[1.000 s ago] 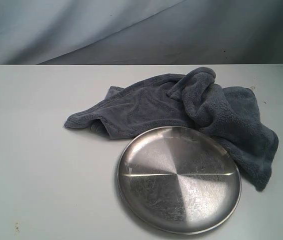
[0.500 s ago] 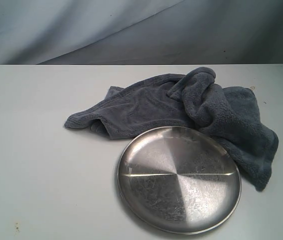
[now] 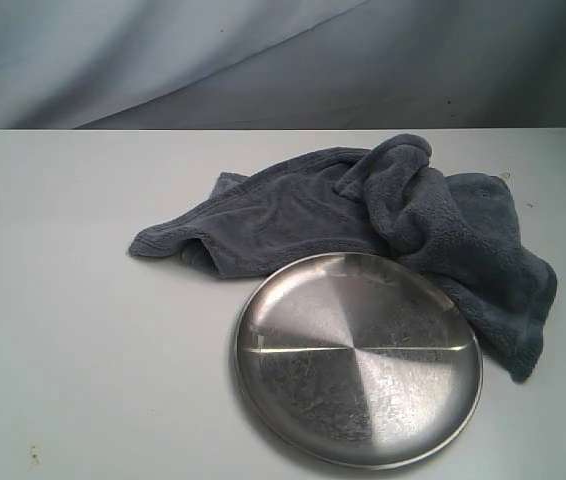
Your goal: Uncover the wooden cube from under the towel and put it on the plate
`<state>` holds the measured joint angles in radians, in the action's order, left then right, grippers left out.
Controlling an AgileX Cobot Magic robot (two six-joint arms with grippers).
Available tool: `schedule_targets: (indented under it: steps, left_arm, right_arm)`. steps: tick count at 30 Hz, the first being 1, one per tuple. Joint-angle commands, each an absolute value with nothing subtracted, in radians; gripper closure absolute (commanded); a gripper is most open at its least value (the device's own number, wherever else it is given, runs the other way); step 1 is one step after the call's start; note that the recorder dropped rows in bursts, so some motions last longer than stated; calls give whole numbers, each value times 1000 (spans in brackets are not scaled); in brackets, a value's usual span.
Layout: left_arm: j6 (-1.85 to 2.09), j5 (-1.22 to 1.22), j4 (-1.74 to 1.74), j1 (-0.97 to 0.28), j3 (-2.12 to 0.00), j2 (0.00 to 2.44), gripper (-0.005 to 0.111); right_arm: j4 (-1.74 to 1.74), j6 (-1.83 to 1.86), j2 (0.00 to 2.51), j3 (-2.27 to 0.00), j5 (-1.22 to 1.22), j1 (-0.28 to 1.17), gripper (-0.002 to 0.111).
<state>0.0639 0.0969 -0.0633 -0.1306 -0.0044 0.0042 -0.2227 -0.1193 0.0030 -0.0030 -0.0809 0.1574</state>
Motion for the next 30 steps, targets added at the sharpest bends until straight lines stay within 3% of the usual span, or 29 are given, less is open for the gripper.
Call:
schedule_targets:
  steps: [1,18,26,30]
  left_arm:
    - [62,86,-66,-128,0,0,107]
    - [62,86,-66,-128,0,0,107]
    - [62,86,-66,-128,0,0,107]
    - [62,86,-66,-128,0,0,107]
  right_arm:
    - [-219,-122,0,0,-79,150,108]
    - [-135,-122,0,0,108,150,108]
    - [0,-232,0,0,402,150,108]
    - [-125,-262,0,-36,572,150,108]
